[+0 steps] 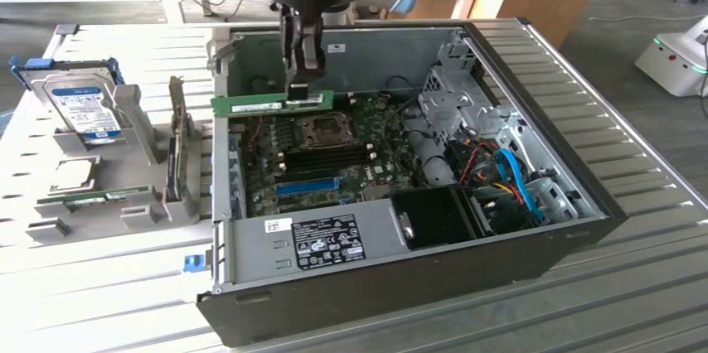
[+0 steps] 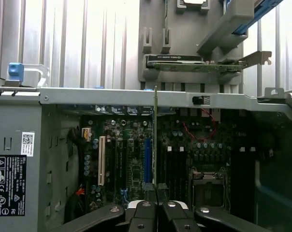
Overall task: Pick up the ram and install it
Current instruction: 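Pick up the ram and move it above insertion slot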
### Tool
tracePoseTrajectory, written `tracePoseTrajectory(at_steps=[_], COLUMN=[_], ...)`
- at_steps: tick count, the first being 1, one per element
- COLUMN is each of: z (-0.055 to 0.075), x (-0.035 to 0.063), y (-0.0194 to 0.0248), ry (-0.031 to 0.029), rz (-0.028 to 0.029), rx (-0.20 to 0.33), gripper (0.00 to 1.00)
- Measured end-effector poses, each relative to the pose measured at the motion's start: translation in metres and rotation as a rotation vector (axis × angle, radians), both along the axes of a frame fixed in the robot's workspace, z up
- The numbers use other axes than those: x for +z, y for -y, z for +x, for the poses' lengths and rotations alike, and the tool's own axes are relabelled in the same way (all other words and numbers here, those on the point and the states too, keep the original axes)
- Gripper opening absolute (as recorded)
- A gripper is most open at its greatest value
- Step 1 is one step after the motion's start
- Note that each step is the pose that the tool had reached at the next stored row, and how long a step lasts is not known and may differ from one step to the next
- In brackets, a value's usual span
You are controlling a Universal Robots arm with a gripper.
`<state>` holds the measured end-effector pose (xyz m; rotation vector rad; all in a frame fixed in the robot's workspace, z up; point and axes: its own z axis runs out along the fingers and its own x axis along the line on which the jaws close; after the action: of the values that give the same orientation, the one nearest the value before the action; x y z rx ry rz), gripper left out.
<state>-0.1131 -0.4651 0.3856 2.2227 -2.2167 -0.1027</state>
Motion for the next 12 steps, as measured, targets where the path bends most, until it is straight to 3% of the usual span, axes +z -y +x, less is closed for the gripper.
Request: tracePoseTrajectory(at_steps=[12], z=[0.027], x=[0.0001], y=[0.0], ry=[-0.002], rz=[-0.0001], rx=[0.001], gripper=[0.12])
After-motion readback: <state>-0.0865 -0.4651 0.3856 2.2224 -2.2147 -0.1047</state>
